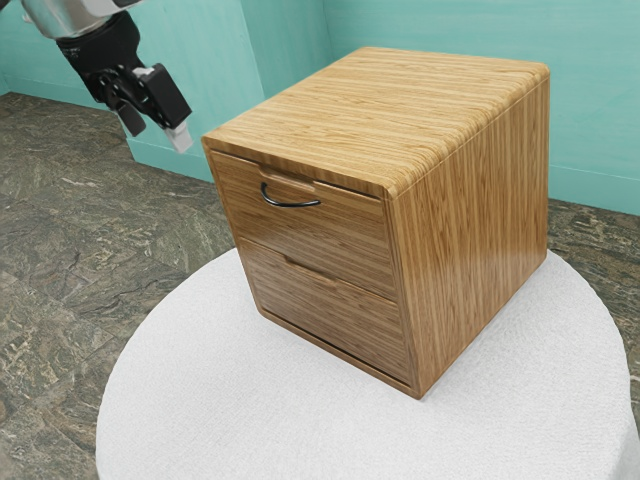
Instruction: Pull the drawer handle with one arm to open the drawer
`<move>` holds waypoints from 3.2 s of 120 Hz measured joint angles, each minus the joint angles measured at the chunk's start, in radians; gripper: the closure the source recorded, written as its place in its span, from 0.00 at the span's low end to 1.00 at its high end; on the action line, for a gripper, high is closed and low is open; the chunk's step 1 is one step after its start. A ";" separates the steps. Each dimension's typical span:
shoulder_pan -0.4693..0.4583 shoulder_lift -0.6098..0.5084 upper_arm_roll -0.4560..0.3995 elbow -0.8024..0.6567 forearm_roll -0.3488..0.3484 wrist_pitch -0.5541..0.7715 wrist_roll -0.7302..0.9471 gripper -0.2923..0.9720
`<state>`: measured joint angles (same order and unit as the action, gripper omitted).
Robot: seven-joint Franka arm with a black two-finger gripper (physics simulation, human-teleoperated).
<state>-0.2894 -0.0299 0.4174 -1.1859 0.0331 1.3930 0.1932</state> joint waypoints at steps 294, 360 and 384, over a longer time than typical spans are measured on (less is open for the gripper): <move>0.364 -0.273 -0.463 -0.755 -0.160 0.743 1.656 0.23; 0.395 -0.223 -0.462 -0.758 -0.178 0.772 1.738 0.23; 0.397 -0.224 -0.462 -0.772 -0.180 0.773 1.753 0.23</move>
<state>0.1073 -0.2538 -0.0445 -1.9578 -0.1472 2.1665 1.9464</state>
